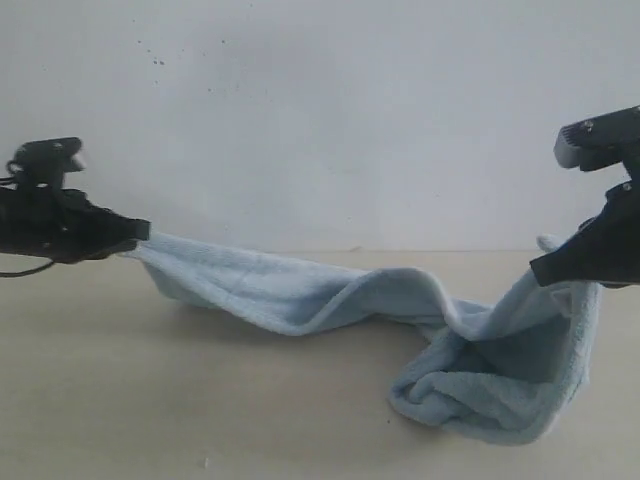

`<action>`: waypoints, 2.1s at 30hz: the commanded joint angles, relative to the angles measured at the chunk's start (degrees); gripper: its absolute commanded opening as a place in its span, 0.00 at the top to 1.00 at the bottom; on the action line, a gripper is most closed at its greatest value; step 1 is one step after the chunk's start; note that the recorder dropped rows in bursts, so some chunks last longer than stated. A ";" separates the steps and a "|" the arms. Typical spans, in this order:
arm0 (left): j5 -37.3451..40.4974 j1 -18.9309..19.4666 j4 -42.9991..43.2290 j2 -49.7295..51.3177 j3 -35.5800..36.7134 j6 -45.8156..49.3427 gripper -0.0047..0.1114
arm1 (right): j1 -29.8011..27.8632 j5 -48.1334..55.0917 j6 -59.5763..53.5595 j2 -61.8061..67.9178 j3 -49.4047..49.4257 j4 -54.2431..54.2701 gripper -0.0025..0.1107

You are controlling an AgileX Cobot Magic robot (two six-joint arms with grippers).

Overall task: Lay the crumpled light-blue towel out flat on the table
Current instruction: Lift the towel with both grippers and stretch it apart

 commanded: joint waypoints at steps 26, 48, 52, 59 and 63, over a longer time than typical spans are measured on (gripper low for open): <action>15.14 4.16 57.44 -63.42 23.82 -62.05 0.93 | -0.31 27.48 12.82 -35.31 0.04 -20.83 0.97; 32.02 -6.70 86.94 -90.68 23.82 -84.49 0.93 | 3.18 39.05 17.16 -56.78 0.04 -25.99 0.97; 35.17 -7.33 86.94 -95.77 23.49 -84.76 0.93 | 3.18 39.83 17.16 -57.83 0.04 -25.99 0.97; 36.68 -9.32 90.60 -91.51 25.74 -84.76 0.93 | 7.60 38.59 17.16 -52.16 4.91 -30.69 0.97; 30.18 -9.32 94.58 -80.56 28.82 -86.39 0.93 | 8.19 30.74 20.71 -42.58 11.20 -37.29 0.97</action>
